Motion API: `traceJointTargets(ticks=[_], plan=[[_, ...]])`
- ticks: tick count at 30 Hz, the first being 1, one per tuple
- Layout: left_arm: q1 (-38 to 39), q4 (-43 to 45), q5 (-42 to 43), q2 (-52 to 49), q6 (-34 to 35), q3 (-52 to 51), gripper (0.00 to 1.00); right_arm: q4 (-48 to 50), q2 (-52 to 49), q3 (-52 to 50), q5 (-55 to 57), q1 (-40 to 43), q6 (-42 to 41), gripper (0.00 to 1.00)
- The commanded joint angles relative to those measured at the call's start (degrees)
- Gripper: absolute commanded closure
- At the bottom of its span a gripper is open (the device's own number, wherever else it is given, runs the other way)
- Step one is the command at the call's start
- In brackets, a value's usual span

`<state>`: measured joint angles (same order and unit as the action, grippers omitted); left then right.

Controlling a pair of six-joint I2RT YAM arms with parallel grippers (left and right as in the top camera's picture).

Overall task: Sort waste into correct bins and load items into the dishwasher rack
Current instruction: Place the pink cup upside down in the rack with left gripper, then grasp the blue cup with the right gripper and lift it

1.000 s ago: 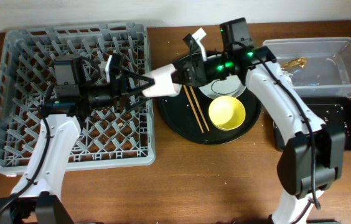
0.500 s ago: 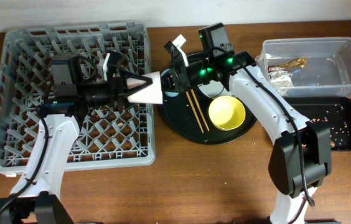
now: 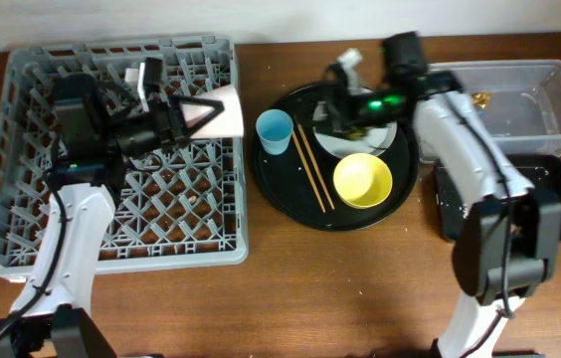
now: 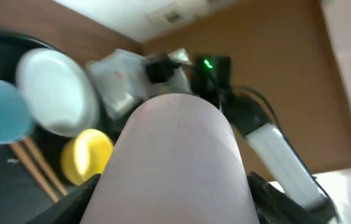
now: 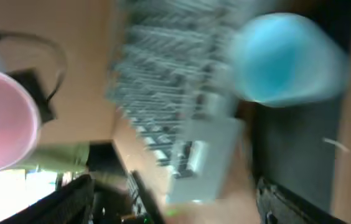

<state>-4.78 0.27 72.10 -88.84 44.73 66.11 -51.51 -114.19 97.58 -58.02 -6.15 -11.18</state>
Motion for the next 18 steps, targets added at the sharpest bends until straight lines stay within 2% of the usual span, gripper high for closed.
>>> traceJointTargets(ticks=[1,4,8,11,14,18], plan=[[0.6,-7.9,-22.3,0.2,-8.5,1.0,0.55,-6.1,1.6,-0.2,10.8,2.9,4.5,0.15],[2.4,-21.4,-38.3,0.2,-17.7,6.8,0.54,-11.0,5.5,-0.2,23.1,3.0,5.2,0.14],[6.3,-39.4,-58.3,0.2,-28.3,21.5,0.53,-13.8,9.6,-0.2,32.3,2.8,5.2,0.10],[11.1,-53.0,-69.9,0.2,-30.4,29.2,0.53,-14.4,10.1,-0.2,33.9,2.8,5.1,0.01],[16.4,-61.9,-72.6,0.0,-30.3,30.1,0.53,-14.5,9.8,-0.2,33.9,2.8,5.1,0.02],[20.0,-67.9,-73.9,-2.6,-30.3,30.0,0.53,-14.8,9.8,-0.2,33.9,2.8,5.1,0.02]])
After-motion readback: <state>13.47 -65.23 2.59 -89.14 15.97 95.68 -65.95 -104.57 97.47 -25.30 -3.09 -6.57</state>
